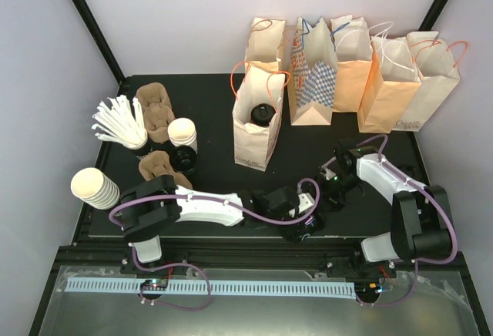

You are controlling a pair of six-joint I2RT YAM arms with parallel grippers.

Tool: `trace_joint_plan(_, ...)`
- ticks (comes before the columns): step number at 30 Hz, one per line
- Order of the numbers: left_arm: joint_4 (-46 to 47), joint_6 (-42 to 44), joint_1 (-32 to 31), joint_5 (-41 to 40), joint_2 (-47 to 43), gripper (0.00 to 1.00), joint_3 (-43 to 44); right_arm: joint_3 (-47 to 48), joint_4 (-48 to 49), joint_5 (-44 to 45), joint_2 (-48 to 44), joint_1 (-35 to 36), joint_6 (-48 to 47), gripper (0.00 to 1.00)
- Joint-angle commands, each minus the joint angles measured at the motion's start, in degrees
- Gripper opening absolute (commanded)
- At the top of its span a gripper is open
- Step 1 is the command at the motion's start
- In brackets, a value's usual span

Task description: Pack the takeout coffee

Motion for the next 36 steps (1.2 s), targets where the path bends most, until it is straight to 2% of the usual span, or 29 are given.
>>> trace_joint_plan(1,-2.5,-0.4,-0.5,2.0,0.0,0.69,-2.9,5.1,-0.9,-3.4,0.7,-2.5,-1.5,0.66)
trace_joint_plan(9,4.0,-2.7,1.9,-0.1,-2.5,0.69,-5.8,8.0,-1.4,-2.1,0.3,-2.5,-0.8,0.66)
trace_joint_plan(12,4.4,-2.6,2.6,-2.3,-3.8,0.69,-5.6,12.4,-2.0,3.6,-1.6,-2.6,0.8,0.76)
trace_joint_plan(18,6.5,-1.1,3.4,-7.1,-8.9,0.70,-9.1,18.9,-3.9,9.0,-0.6,-2.5,0.0,0.77)
trace_joint_plan(22,11.7,0.6,4.5,-8.7,-12.0,0.71,-12.5,18.4,-4.6,9.9,-1.2,-2.6,-1.8,0.84)
trace_joint_plan(24,15.5,1.3,5.0,-9.0,-13.2,0.71,-14.4,17.5,-4.1,9.0,-1.5,-2.5,-2.6,0.87)
trace_joint_plan(29,24.0,2.0,6.5,-9.2,-14.2,0.72,-17.2,15.9,-1.2,-0.5,-2.5,-1.9,-6.6,0.84)
trace_joint_plan(33,27.6,2.8,7.5,-8.1,-14.0,0.73,-16.9,15.9,-0.7,-3.1,-2.9,0.1,-9.1,0.91)
trace_joint_plan(36,30.7,4.3,7.6,-6.9,-14.0,0.74,-17.2,15.2,0.5,-5.8,-2.4,1.3,-9.4,0.92)
